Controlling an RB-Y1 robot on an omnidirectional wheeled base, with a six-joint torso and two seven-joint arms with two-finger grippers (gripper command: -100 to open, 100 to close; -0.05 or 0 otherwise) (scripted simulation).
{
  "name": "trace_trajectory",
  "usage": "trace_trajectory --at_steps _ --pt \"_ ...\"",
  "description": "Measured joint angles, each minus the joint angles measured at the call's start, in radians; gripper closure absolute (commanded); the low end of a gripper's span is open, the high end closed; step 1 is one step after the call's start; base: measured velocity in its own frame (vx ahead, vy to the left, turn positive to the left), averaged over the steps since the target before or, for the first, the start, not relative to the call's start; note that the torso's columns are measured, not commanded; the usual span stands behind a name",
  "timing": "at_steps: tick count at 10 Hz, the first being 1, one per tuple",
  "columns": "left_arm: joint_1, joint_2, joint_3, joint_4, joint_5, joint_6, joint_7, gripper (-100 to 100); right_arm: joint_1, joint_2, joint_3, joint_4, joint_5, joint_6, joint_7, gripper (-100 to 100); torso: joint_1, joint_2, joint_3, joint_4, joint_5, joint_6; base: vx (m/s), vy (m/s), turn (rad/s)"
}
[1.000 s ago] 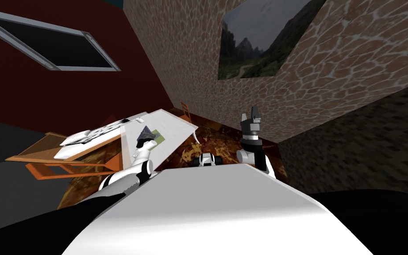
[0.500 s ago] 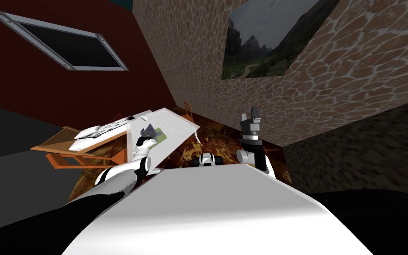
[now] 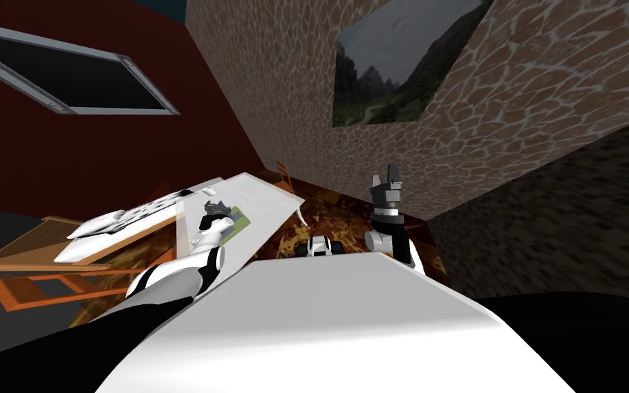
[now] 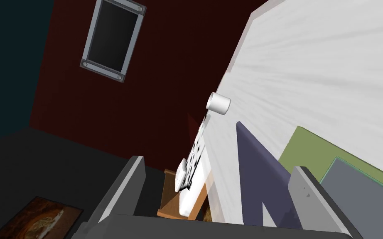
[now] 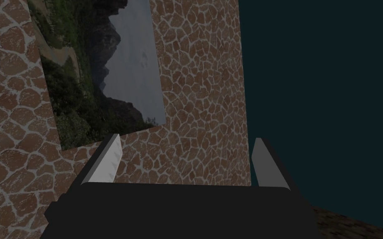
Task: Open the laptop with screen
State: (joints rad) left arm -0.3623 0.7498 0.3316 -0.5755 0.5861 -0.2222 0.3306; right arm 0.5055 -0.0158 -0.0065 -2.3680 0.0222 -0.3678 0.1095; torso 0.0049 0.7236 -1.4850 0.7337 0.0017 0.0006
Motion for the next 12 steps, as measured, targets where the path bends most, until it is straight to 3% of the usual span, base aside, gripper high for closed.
trace_trajectory --at_steps 1,3,4,5,7,9,10,12 --pt "0.036 0.039 -0.016 -0.003 0.011 -0.048 0.033 -100 0.000 0.000 0.000 0.000 0.000 0.000 0.000 0 -0.005 0.009 0.005 0.002 -0.001 -0.001 0.099 0.048 -0.456" --pt "0.137 0.073 0.042 -0.077 0.017 -0.075 -0.015 -100 -0.001 0.000 0.000 0.000 0.000 0.000 0.000 0 -0.011 0.028 0.017 0.008 -0.004 -0.001 -0.014 -0.005 -0.425" --pt "0.152 0.117 0.012 -0.034 0.013 -0.089 0.004 -100 -0.001 0.000 0.000 0.000 0.000 0.000 0.000 0 -0.010 0.025 0.016 0.008 -0.004 -0.001 -0.041 -0.025 -0.432" --pt "0.166 0.125 0.012 -0.034 0.013 -0.092 0.011 -100 -0.001 0.000 0.000 0.000 0.000 0.000 0.000 0 -0.007 0.019 0.012 0.006 -0.002 0.000 -0.033 -0.014 -0.428" --pt "0.168 0.123 0.017 -0.037 0.013 -0.088 0.002 -100 -0.001 0.000 0.000 0.000 0.000 0.000 0.000 0 -0.003 0.011 0.007 0.003 -0.001 0.000 -0.009 0.001 -0.444" --pt "0.151 0.126 0.010 -0.028 0.005 -0.086 0.006 -100 0.000 0.000 0.000 0.000 0.000 0.000 0.000 0 -0.004 0.013 0.008 0.004 -0.001 -0.003 -0.018 -0.005 0.068" --pt "0.095 0.148 -0.040 0.045 -0.015 -0.104 0.042 -100 0.000 0.000 0.000 0.000 0.000 0.000 0.000 0 -0.005 0.016 0.010 0.005 -0.002 -0.002 -0.019 -0.011 0.045" --pt "0.099 0.135 -0.004 -0.013 -0.021 -0.064 0.018 -100 0.000 0.000 0.000 0.000 0.000 0.000 0.000 0 -0.006 0.015 0.009 0.005 -0.002 0.000 -0.015 -0.009 0.028"
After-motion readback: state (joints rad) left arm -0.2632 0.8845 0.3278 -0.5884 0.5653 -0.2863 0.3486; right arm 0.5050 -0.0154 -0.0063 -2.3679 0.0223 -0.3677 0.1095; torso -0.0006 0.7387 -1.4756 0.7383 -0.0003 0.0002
